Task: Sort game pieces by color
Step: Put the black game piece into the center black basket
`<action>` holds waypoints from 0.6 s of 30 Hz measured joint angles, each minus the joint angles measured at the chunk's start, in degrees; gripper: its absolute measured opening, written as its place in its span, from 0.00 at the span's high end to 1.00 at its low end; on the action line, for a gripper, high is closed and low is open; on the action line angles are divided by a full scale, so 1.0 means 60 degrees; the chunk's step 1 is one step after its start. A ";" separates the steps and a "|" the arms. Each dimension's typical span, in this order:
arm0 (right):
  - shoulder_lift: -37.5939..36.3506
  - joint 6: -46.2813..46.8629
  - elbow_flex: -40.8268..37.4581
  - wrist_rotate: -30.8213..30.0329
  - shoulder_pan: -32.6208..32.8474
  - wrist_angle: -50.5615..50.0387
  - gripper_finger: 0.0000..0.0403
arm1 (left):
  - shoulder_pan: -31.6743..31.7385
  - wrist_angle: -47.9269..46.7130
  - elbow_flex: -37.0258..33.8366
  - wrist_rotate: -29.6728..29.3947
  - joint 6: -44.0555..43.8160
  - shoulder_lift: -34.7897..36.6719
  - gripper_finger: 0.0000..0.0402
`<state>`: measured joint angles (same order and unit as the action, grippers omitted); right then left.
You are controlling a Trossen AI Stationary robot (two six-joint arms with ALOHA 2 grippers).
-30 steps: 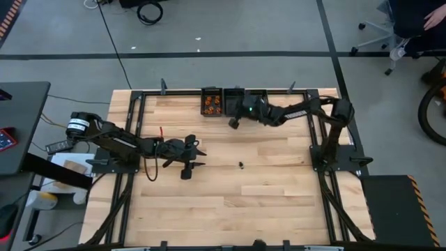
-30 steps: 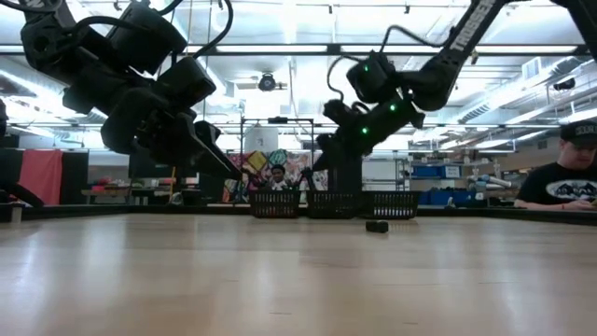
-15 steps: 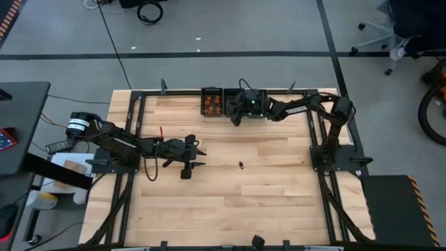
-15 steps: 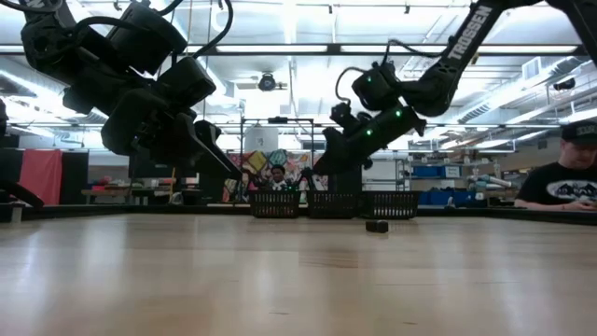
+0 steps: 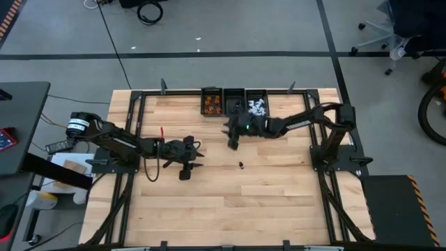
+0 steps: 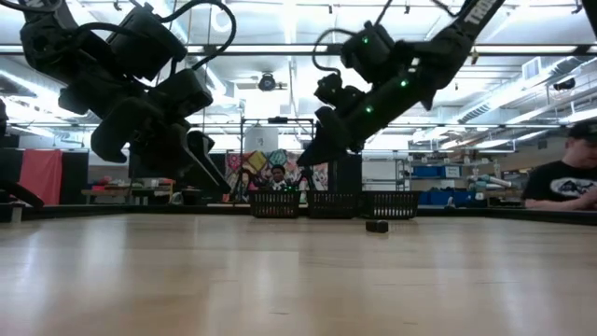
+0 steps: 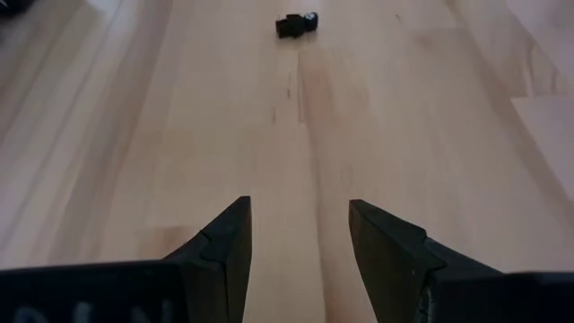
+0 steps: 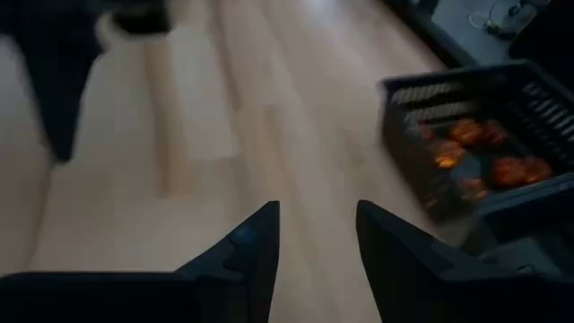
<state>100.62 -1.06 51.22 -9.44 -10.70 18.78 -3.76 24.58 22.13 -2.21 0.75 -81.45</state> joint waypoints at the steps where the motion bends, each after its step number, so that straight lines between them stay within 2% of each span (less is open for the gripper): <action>1: 0.0000 0.0009 -0.0004 -0.0304 0.0256 -0.0134 0.62 | -0.0035 0.0007 0.0000 0.0002 -0.0028 0.0000 0.59; 12: 0.0000 0.2142 -0.0032 -0.1796 0.2128 -0.1398 0.57 | -0.0177 0.0051 0.0000 -0.0025 -0.0046 0.0000 0.59; 15: 0.0000 0.2937 -0.0354 -0.1927 0.2584 -0.1140 0.55 | -0.0197 0.0047 0.0000 -0.0047 -0.0054 0.0000 0.59; 18: 0.0000 0.3534 -0.0889 -0.2542 0.3177 -0.0638 0.52 | -0.0224 0.0061 0.0000 -0.0049 -0.0047 0.0000 0.59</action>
<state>100.62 20.14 45.89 -24.69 8.36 14.95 -5.10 24.94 22.13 -2.50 0.46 -81.45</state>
